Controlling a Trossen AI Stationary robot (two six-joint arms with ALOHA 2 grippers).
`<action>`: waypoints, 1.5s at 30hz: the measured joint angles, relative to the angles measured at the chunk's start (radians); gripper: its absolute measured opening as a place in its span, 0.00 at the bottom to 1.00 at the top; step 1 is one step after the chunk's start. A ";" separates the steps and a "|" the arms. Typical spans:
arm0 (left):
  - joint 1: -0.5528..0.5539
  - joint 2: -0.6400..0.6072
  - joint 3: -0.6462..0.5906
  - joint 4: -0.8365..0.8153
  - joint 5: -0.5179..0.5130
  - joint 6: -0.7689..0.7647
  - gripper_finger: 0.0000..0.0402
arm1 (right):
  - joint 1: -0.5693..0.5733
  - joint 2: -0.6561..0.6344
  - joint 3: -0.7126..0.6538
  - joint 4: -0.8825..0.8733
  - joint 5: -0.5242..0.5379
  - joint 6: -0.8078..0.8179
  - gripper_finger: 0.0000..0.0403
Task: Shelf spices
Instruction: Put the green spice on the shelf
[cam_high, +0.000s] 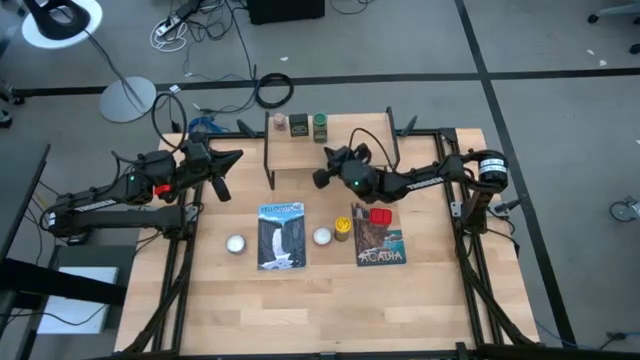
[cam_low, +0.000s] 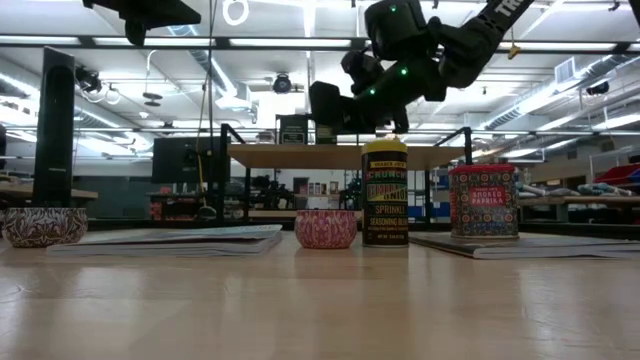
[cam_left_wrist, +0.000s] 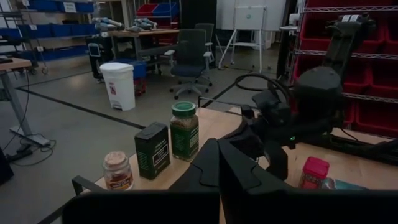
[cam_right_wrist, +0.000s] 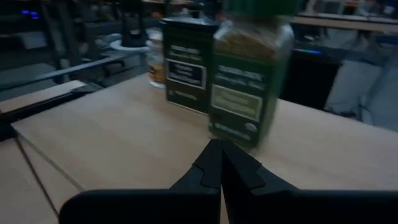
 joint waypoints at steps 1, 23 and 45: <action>0.000 0.000 0.000 0.001 0.000 0.000 0.00 | -0.005 0.000 0.000 0.010 -0.017 -0.017 0.00; 0.000 0.000 0.000 -0.002 0.000 -0.005 0.00 | -0.121 0.000 0.000 0.076 -0.248 -0.095 0.00; 0.000 0.000 0.000 -0.007 0.000 0.004 0.00 | -0.195 0.000 0.000 0.127 -0.353 -0.121 0.00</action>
